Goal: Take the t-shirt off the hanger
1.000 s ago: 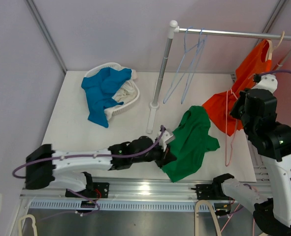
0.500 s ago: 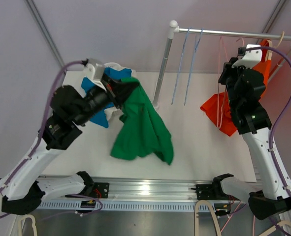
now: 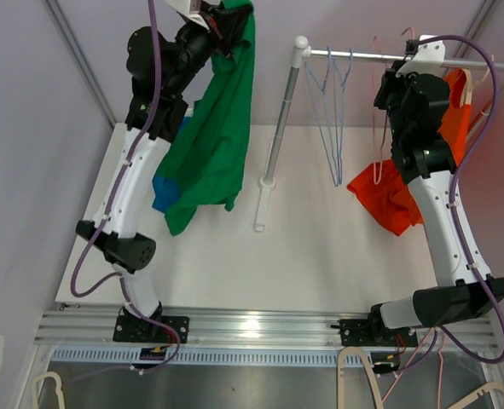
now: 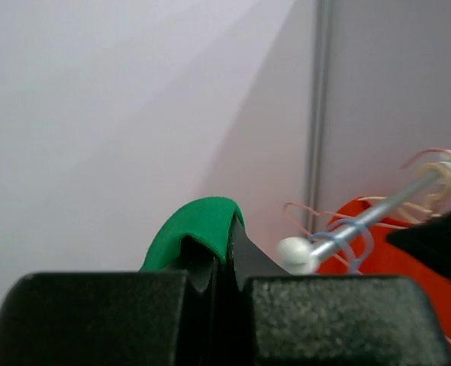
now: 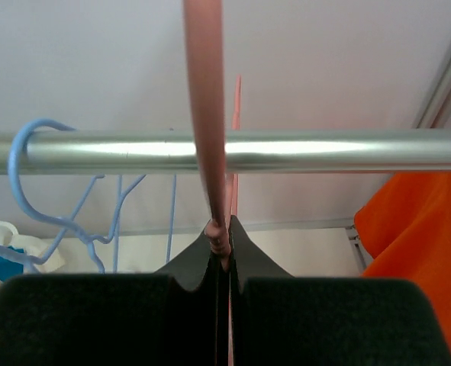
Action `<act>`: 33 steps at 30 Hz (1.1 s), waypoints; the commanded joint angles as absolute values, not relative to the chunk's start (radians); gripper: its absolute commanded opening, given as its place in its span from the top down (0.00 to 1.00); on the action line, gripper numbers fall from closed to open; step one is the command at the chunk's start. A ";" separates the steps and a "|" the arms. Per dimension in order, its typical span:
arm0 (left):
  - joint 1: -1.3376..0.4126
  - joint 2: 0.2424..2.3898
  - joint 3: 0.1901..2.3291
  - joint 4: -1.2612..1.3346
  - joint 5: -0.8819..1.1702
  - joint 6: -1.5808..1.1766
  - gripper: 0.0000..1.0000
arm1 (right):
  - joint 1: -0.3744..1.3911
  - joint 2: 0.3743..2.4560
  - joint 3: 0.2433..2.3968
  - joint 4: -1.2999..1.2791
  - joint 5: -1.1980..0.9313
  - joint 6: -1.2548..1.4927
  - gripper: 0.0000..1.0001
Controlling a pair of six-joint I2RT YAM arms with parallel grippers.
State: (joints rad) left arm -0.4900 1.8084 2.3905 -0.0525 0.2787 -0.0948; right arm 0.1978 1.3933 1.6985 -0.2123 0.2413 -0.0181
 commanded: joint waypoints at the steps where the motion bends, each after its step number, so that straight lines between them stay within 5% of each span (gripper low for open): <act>1: -0.358 1.864 2.454 0.092 0.354 -0.225 0.99 | 0.190 1.410 1.752 -0.166 0.207 -0.005 1.00; 10: -0.222 1.986 2.309 0.013 0.109 -0.259 0.99 | 0.173 1.541 1.859 -0.232 0.152 0.025 1.00; 20: -0.184 1.714 1.688 0.067 -0.231 -0.362 0.99 | 0.172 1.542 1.779 -0.300 0.095 0.072 1.00; 26: -0.146 1.635 1.658 0.097 -0.258 -0.336 0.99 | 0.172 1.545 1.755 -0.341 0.074 0.074 1.00; 33: -0.095 1.753 2.022 -0.083 -0.193 -0.311 0.99 | 0.172 1.540 1.736 -0.350 0.061 0.081 1.00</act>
State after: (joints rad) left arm -0.1219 1.7454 1.8885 -0.0792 -0.2058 -0.3298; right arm 0.1745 1.5536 1.7355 -0.3454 0.0799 0.0696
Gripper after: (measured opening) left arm 0.012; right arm 0.039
